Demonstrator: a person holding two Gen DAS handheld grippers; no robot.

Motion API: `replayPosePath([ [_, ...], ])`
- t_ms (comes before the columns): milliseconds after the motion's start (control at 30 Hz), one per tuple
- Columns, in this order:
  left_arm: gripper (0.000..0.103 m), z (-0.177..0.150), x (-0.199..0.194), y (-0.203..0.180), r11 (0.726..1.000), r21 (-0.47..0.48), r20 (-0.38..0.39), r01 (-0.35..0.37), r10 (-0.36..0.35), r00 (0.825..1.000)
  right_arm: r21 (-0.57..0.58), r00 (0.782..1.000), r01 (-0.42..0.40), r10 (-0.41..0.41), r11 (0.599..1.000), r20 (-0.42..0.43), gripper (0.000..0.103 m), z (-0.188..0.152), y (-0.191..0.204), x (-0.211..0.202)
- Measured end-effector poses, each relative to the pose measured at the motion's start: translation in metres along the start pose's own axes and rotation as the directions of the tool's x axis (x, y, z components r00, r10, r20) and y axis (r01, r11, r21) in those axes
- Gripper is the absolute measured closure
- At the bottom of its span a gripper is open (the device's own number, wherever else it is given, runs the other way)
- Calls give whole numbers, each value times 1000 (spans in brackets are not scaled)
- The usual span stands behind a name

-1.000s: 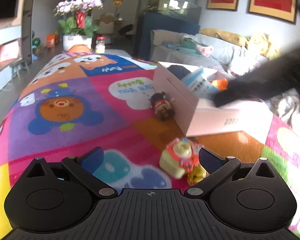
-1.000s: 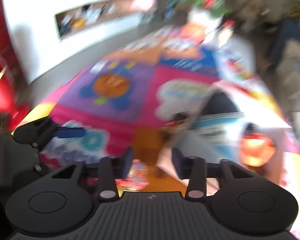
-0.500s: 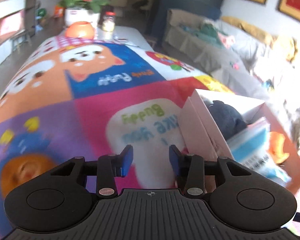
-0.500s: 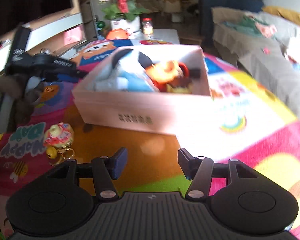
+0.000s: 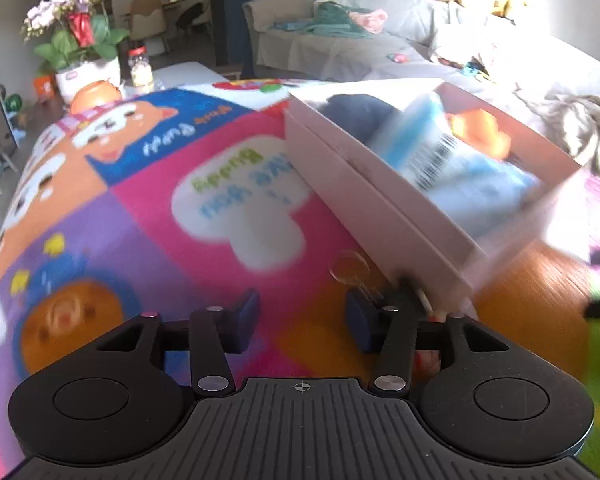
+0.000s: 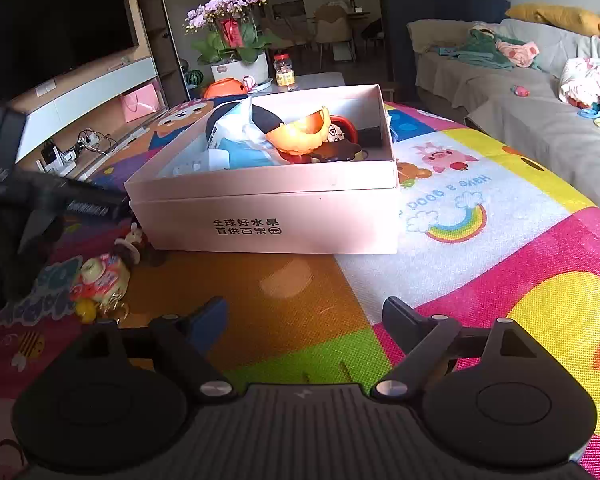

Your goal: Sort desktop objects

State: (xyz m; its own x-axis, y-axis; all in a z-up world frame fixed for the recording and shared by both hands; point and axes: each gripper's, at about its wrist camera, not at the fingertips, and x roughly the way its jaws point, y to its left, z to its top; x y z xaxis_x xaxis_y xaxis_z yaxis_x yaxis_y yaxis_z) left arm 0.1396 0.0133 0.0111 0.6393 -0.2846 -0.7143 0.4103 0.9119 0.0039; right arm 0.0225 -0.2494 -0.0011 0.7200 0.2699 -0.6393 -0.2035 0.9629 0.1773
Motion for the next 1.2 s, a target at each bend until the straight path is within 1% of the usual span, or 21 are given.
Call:
replayPosePath([
  [67,46,-16,-16,-5,1000,-19,6,7,-7,1000,-2,1000,4,-4,1000,-2,18,0,1,-1],
  [100,38,-24,-24,-7,999,-32,10,22,-22,1000,-7,1000,3,-3,1000,-4,18,0,3,-1],
  [200,30,-48,-51,-11,993,-100,37,64,-61,997,-44,999,-52,51,998,-6,18,2,17,-6],
  [233,27,-55,-59,-11,991,-122,55,48,-41,998,-77,997,-76,76,994,-1,18,3,26,-10],
  [267,18,-61,-66,-11,990,-144,76,7,4,997,-115,995,-99,100,988,1,16,5,37,-13],
  [300,11,-69,-73,-10,983,-174,97,-61,79,992,-156,992,-124,126,980,-1,15,6,49,-15],
  [367,8,-79,-81,-5,954,-250,107,-163,195,975,-222,982,-188,186,957,-30,14,9,76,-16],
  [400,8,-83,-82,0,933,-302,94,-193,230,969,-242,975,-223,216,944,-55,10,10,89,-14],
  [467,7,-88,-82,7,909,-358,80,-212,256,963,-272,962,-272,251,923,-112,7,10,116,-6],
  [567,4,-87,-80,7,908,-349,75,-230,272,959,-341,965,-258,226,904,-130,7,5,150,8],
  [633,3,-86,-79,5,915,-330,80,-232,272,959,-381,967,-250,211,890,-141,19,0,162,13],
  [667,3,-87,-79,5,915,-327,79,-234,273,959,-383,964,-257,208,887,-166,36,0,163,17],
  [700,3,-88,-80,6,915,-329,83,-232,273,959,-379,960,-263,204,887,-190,46,-1,163,18],
  [733,3,-89,-80,6,914,-332,85,-231,273,958,-366,958,-267,206,892,-198,46,-1,160,17],
  [833,3,-90,-79,4,916,-326,88,-235,277,957,-335,974,-211,168,919,-153,47,3,140,4],
  [933,3,-87,-78,-3,933,-282,99,-223,259,961,-264,992,-122,106,957,-73,47,10,105,-15],
  [1000,3,-84,-79,-10,956,-244,133,-165,201,970,-206,999,-38,37,978,-7,46,16,80,-24],
  [1067,2,-78,-79,-18,975,-207,162,-81,115,980,-171,997,61,-52,983,55,46,13,59,-32],
  [1133,2,-70,-78,-30,988,-156,195,-10,40,980,-131,990,129,-119,983,81,35,10,43,-31],
  [1167,2,-65,-76,-37,993,-120,208,11,14,978,-107,986,149,-140,983,91,27,9,37,-31],
  [1200,2,-60,-73,-44,996,-83,217,21,-2,976,-88,983,165,-156,982,100,23,6,32,-31],
])
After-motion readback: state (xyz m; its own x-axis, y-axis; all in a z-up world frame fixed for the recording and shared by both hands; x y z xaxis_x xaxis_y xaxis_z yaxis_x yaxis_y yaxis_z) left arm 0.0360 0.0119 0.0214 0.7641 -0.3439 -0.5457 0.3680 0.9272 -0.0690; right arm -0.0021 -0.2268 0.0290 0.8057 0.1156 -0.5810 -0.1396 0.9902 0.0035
